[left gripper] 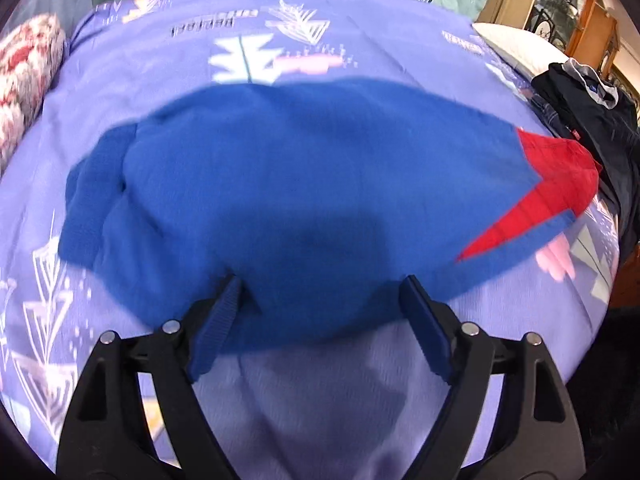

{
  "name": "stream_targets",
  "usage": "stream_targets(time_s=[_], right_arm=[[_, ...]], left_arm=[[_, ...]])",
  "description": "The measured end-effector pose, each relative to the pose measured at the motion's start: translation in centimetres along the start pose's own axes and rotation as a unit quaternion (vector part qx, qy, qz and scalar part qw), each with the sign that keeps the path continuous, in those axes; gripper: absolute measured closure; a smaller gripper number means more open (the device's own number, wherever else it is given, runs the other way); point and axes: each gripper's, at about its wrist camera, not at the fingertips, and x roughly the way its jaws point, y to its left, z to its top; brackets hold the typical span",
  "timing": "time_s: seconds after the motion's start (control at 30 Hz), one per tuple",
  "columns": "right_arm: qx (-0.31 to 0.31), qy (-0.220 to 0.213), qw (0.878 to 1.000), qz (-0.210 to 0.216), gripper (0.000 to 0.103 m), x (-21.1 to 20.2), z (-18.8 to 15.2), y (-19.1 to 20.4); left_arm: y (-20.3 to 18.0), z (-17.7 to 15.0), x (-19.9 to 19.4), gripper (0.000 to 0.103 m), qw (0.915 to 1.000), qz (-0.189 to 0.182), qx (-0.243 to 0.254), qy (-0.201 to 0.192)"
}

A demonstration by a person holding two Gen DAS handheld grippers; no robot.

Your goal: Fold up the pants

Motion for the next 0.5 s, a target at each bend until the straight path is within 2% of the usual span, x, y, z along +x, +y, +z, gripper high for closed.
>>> stream_targets(time_s=[0.07, 0.1, 0.13, 0.2, 0.27, 0.3, 0.37, 0.4, 0.5], right_arm=[[-0.023, -0.004, 0.997, 0.078, 0.055, -0.7, 1.5, 2.8], [-0.04, 0.009, 0.989, 0.139, 0.055, -0.5, 2.4, 5.3], [-0.05, 0.019, 0.984, 0.172, 0.055, -0.2, 2.8, 7.0], [-0.079, 0.052, 0.965, 0.245, 0.055, 1.1, 3.3, 12.0], [-0.104, 0.106, 0.936, 0.32, 0.055, 3.6, 3.2, 18.6], [-0.11, 0.123, 0.928, 0.335, 0.055, 4.3, 3.0, 20.5], [-0.132, 0.183, 0.897, 0.38, 0.055, 7.3, 1.9, 26.7], [-0.138, 0.209, 0.887, 0.388, 0.055, 8.8, 1.4, 28.9], [-0.144, 0.258, 0.878, 0.377, 0.055, 13.7, 1.3, 33.0]], left_arm=[[0.3, -0.2, -0.8, 0.021, 1.0, -0.003, -0.005, 0.003], [0.2, -0.1, -1.3, 0.021, 1.0, -0.003, -0.005, 0.002], [0.0, 0.2, -2.0, 0.021, 1.0, -0.003, -0.003, -0.008], [-0.6, 0.9, -3.4, 0.02, 0.9992, -0.008, 0.003, -0.038], [-1.2, 1.9, -4.1, 0.01, 0.9977, -0.004, 0.008, -0.067], [-1.4, 2.5, -4.1, 0.009, 0.9967, 0.002, 0.007, -0.08], [-1.1, 3.4, -3.0, 0.009, 0.996, 0.01, -0.003, -0.089], [-0.6, 3.7, -2.0, 0.009, 0.9963, 0.014, -0.014, -0.084], [1.8, 3.9, 1.1, 0.009, 0.9964, 0.005, -0.068, -0.051]])
